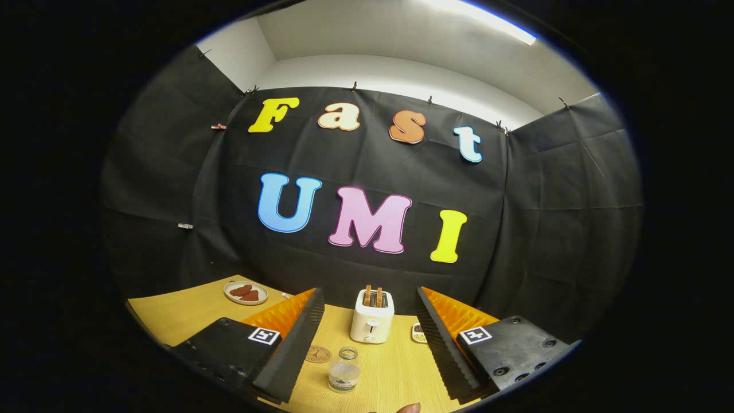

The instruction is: Take the bottle from table, then pour the juice into the cup, finally place the bottle on the coaster

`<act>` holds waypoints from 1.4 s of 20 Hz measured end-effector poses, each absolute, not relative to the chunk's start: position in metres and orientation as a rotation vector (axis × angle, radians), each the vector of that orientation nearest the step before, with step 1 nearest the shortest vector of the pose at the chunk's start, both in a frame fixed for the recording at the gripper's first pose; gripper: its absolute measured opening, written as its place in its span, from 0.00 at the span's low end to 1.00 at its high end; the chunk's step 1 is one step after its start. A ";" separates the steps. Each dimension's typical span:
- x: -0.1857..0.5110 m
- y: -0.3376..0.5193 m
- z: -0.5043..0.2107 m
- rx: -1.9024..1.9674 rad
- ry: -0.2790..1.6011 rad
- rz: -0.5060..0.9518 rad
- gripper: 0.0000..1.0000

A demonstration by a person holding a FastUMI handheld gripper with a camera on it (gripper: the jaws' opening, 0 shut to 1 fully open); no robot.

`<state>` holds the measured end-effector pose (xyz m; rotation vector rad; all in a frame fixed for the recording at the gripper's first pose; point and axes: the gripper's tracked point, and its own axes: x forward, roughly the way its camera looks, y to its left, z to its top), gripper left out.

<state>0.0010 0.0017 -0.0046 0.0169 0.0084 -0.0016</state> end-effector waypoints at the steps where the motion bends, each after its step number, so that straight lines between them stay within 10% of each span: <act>1: 0.001 0.002 -0.006 0.018 0.009 -0.001 0.97; 12: 0.000 0.008 -0.027 0.066 0.006 0.027 0.97; 28: 0.019 0.030 -0.234 0.144 0.146 0.046 0.97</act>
